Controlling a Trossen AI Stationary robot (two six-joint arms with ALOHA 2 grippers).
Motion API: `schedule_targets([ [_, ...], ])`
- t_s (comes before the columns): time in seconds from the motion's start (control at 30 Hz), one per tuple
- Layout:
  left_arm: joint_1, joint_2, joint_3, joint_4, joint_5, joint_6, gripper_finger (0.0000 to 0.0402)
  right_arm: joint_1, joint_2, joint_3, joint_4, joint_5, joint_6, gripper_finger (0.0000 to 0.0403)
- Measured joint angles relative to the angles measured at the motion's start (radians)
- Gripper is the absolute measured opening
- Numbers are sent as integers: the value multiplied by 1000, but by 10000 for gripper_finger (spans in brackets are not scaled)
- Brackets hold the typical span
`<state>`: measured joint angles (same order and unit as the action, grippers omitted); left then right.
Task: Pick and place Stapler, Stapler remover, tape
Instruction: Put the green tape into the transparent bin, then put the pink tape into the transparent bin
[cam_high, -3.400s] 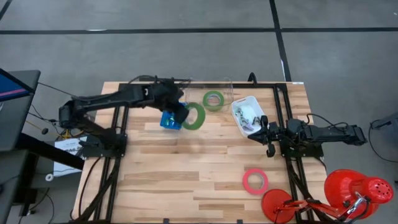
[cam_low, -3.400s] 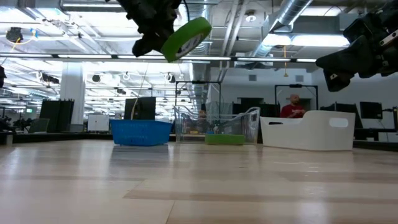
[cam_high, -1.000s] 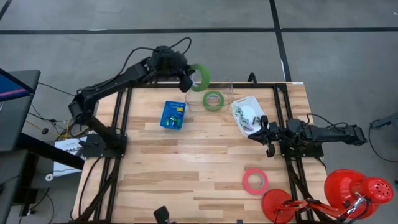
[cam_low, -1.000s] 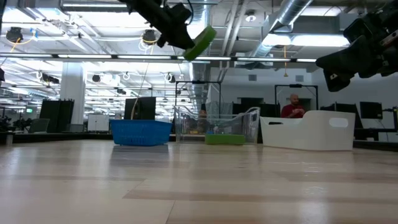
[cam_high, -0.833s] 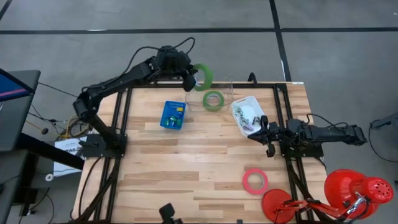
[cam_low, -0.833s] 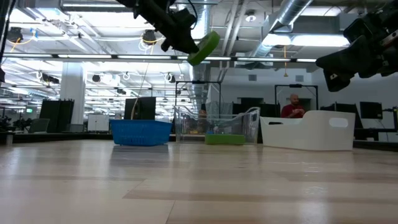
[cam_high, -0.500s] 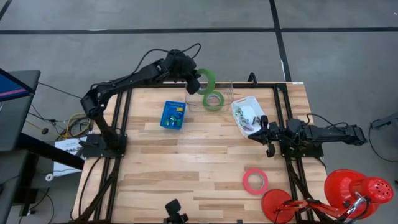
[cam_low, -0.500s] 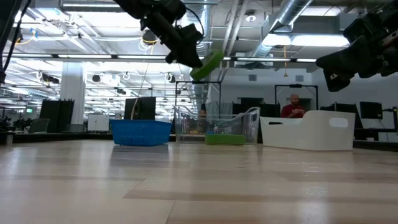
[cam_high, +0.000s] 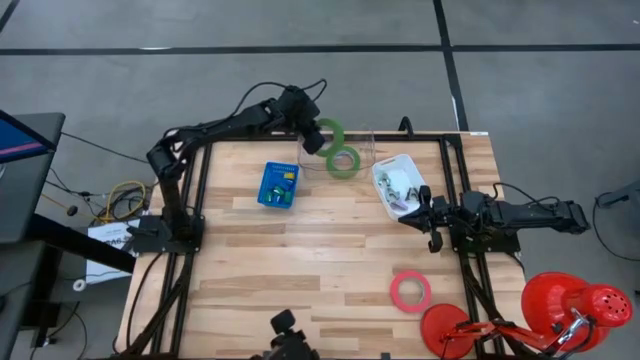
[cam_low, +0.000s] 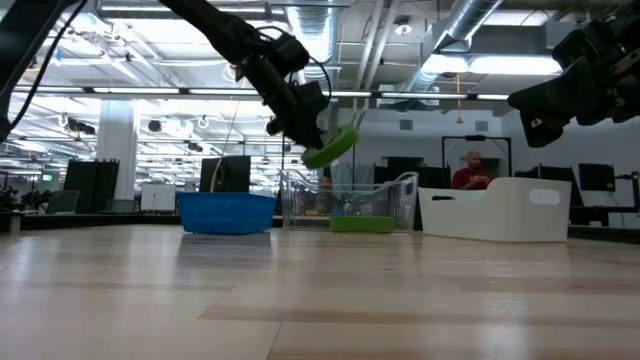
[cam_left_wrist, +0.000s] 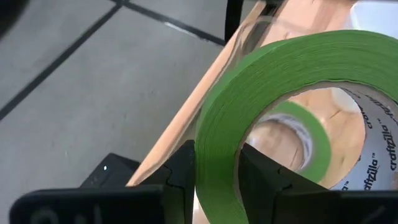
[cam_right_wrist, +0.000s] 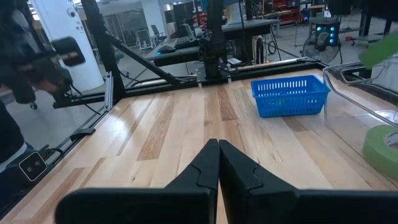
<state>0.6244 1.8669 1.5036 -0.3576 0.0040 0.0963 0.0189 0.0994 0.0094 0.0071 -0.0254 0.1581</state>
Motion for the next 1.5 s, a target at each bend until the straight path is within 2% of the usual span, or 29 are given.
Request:
schedule_targets([
  [0.33, 0, 79, 0, -8, 0, 0, 82, 0, 0, 0, 0, 0, 0, 0],
  [0.73, -3, 81, 0, -18, 0, 0, 90, 0, 0, 0, 0, 0, 0, 0],
  [0.87, -3, 81, 0, -22, -3, -15, 115, 0, 0, 0, 0, 0, 0, 0],
  [1.23, -3, 79, 0, -34, -37, -31, 224, 0, 0, 0, 0, 0, 0, 0],
  [1.5, -12, 55, 0, -45, -37, -27, 257, 0, 0, 0, 0, 0, 0, 0],
])
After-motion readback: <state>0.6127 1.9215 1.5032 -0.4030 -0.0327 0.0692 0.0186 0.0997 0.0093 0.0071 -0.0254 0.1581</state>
